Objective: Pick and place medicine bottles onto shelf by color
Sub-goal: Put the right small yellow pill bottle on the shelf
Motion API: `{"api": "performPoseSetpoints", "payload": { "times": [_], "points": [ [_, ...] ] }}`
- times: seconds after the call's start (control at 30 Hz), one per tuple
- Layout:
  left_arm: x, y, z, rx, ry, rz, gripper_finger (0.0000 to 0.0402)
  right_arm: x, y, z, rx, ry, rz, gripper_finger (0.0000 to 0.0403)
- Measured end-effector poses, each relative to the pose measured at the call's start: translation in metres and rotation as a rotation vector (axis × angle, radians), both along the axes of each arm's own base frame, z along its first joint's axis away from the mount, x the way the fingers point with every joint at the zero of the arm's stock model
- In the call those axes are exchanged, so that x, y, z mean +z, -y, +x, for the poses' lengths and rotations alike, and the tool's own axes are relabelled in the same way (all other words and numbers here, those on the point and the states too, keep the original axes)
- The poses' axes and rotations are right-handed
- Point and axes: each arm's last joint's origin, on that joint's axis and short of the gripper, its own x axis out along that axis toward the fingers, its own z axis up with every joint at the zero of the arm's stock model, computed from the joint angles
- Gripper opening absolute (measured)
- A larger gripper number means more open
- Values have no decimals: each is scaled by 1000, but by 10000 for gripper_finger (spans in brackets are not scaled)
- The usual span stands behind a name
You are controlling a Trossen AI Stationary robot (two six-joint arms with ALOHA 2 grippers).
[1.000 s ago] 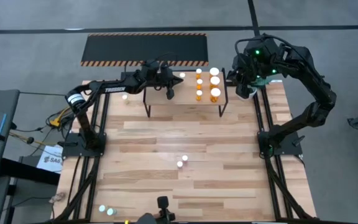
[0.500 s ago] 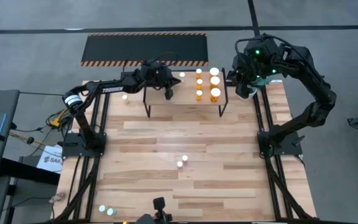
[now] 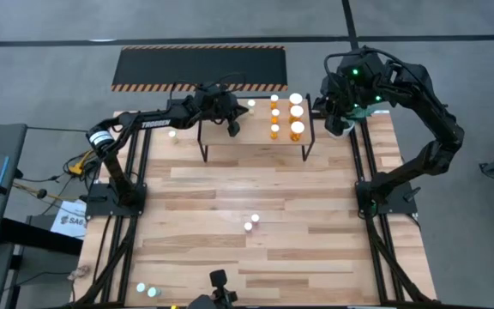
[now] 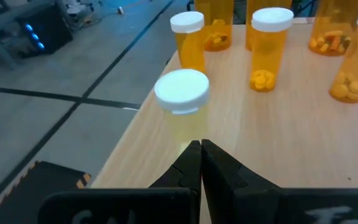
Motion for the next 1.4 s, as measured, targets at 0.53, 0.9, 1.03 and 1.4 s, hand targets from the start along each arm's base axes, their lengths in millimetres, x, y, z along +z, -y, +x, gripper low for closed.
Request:
{"api": "performPoseSetpoints", "payload": {
  "times": [0.53, 0.9, 1.03, 1.4],
  "points": [
    [7, -3, 3, 27, 76, 44, 0, 0, 0, 0, 1, 2, -2, 65],
    [5, -10, 13, 6, 40, -35, 0, 0, 0, 0, 4, 2, -4, 65],
    [8, -10, 14, -20, 53, -32, 0, 0, 0, 0, 1, -3, 1, 65],
    [8, -5, 17, -67, 62, -31, 0, 0, 0, 0, 1, -3, 2, 65]
  ]
}}
